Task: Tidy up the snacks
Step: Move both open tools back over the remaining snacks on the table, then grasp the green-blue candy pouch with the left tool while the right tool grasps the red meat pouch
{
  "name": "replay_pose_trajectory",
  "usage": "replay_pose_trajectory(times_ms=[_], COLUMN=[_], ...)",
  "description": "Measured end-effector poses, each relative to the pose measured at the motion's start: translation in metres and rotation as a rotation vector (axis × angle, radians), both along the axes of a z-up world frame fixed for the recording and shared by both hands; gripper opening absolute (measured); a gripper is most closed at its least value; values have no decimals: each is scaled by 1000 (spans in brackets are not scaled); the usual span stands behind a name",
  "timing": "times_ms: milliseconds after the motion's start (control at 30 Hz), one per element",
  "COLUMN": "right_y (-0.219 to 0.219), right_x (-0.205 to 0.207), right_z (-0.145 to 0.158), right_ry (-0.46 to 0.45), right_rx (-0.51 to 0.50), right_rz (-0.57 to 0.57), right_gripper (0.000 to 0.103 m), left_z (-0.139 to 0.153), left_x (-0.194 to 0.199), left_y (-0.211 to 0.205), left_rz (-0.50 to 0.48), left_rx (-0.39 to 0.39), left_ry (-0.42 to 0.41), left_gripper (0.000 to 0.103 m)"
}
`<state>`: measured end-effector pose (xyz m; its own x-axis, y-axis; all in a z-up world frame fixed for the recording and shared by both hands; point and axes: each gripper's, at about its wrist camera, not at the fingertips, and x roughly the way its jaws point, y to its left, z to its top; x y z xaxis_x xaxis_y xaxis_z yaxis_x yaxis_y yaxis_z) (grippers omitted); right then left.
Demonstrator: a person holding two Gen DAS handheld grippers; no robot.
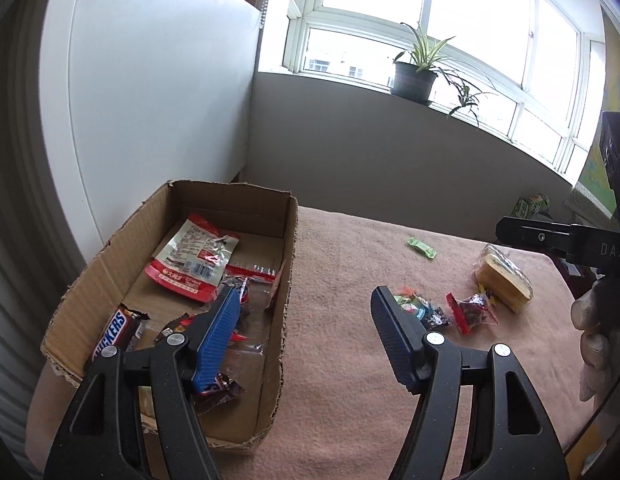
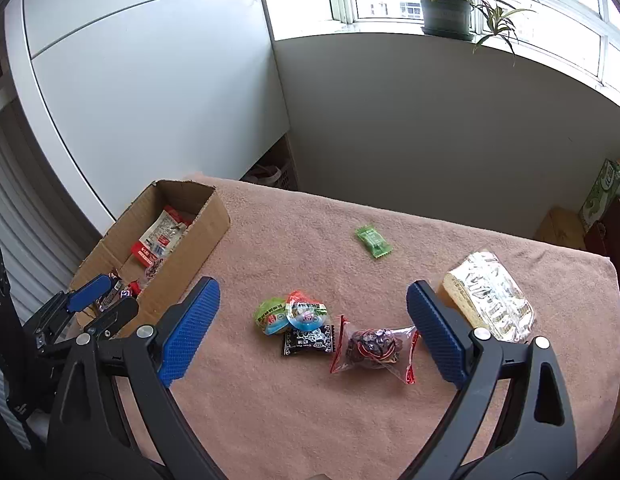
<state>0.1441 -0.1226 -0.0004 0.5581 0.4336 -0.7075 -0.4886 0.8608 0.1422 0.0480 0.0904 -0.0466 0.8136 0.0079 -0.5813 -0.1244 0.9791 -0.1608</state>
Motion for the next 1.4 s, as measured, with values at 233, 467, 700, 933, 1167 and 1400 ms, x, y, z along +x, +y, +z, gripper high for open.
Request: replay_pose_trajectory(times_ms=[233, 467, 700, 933, 1167, 1400], right_y=[-33, -39, -30, -32, -38, -32], right_x=[13, 44, 66, 65, 48, 39], right_z=[-29, -55, -82, -86, -87, -96], right_ry=[110, 197, 280, 312, 315, 251], right_rx=[108, 139, 128, 89, 37, -80], right_rz=[1, 45, 108, 136, 169, 168], right_gripper=[96, 88, 88, 87, 88, 84], left_z=[-9, -26, -37, -48, -58, -64], left_x=[14, 32, 50, 72, 87, 101], left_y=[-32, -55, -75, -84, -82, -84], left_rz=[-73, -122, -152, -153, -127, -128], left_rx=[-9, -10, 11, 20, 29, 31], left_ry=[40, 115, 161, 212, 256, 289], left_gripper=[68, 68, 68, 68, 68, 68])
